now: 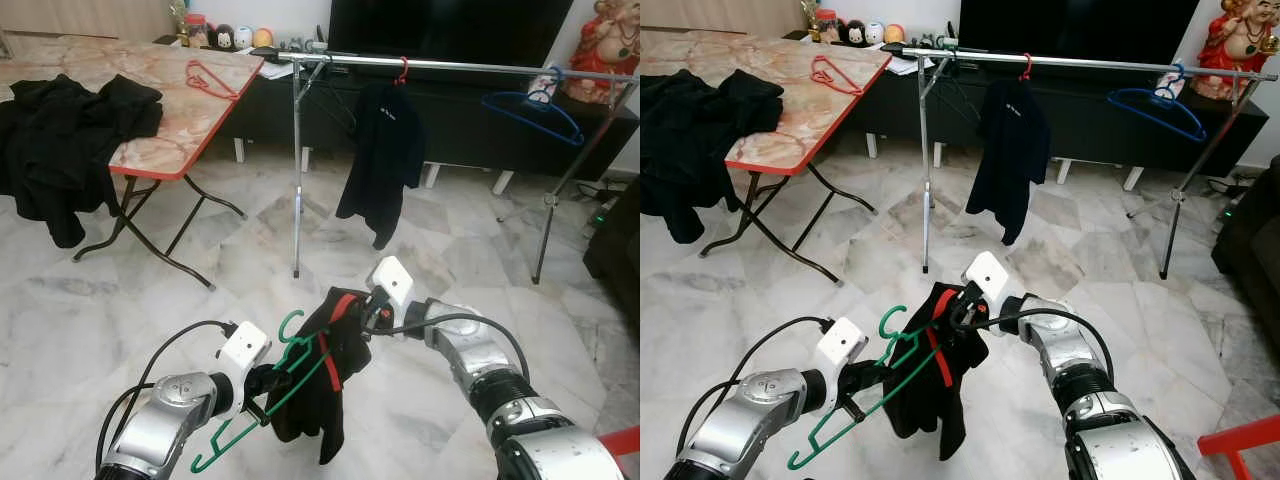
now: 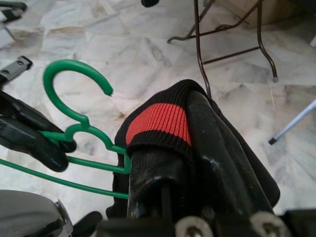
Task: Hang hanger
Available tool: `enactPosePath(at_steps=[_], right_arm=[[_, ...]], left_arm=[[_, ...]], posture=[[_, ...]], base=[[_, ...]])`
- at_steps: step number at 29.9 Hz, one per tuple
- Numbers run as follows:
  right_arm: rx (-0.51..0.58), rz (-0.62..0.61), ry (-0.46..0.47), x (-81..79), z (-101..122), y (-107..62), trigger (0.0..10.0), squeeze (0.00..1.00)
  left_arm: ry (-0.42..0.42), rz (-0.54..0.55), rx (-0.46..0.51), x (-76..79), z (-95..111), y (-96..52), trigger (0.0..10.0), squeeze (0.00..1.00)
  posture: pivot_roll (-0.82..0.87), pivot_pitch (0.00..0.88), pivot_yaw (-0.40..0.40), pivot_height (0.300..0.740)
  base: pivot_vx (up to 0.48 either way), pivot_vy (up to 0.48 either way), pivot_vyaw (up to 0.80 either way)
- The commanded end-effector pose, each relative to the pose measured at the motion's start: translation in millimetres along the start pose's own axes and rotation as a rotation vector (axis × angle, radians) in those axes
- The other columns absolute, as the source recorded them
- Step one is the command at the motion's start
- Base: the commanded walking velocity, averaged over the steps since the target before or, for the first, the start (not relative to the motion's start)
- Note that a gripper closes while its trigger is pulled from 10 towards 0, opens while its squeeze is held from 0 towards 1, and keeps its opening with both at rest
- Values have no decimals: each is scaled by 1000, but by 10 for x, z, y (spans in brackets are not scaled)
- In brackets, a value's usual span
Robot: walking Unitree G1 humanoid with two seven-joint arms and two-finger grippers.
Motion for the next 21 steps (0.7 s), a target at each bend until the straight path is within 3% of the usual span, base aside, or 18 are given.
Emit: enactPosePath(at_steps=[1, 9, 11, 14, 21], right_arm=[[23, 2, -18, 25, 62, -22, 10000, 0], [73, 154, -26, -118, 147, -83, 10000, 0], [48, 170, -19, -133, 93, -114, 10000, 0], [24, 202, -16, -186, 20, -159, 10000, 0], [4, 226, 17, -245, -53, -210, 10000, 0]], left_arm=[[1, -20, 22, 22, 74, 10, 10000, 0], [-17, -23, 76, 6, 181, 6, 10000, 0], [-40, -19, 132, -7, 299, -2, 10000, 0], [-37, -19, 142, -5, 328, -7, 10000, 0], [-30, -122, 153, 168, 376, -40, 10000, 0]], posture=[[59, 0, -102, 740], [54, 0, -103, 740], [54, 0, -103, 740], [56, 0, -105, 740], [50, 0, -103, 740]], base=[[0, 0, 0], [0, 0, 0], [0, 0, 0], [0, 0, 0], [0, 0, 0]])
Point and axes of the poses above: a point about 5 cm out from each wrist's last joint towards the gripper, its own y axis pointing out of the wrist towards the gripper, its own z axis along the axis of the wrist's last joint, x = y × z, the point moved 6 cm from there along y, pointing out of the wrist towards the gripper, and after that the axes turned 12 degrees about -y, right-handed, at the moved point
